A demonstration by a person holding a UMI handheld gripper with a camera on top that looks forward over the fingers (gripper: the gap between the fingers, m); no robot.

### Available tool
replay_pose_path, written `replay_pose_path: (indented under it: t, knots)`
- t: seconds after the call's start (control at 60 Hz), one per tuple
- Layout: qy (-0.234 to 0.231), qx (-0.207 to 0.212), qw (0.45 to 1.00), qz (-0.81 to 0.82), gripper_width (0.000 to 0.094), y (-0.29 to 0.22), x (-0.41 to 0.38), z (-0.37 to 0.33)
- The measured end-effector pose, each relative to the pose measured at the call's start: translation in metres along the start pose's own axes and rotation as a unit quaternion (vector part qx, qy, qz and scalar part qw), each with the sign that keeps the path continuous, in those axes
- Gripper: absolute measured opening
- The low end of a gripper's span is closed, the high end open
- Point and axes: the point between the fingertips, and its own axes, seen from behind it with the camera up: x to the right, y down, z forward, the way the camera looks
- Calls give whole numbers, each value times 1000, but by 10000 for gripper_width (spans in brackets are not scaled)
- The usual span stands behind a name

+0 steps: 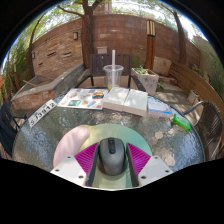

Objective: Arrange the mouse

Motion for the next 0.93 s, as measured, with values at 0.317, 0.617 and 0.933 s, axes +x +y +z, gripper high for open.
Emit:
replay_pose_path:
  t: [0.317,0.617,0.933]
  knots:
    - [35,37,999,-19,855,-32,-9,-134]
    - [76,60,995,-23,854,-1,-36,-292]
    - [76,70,994,-23,855,25,-52,-346]
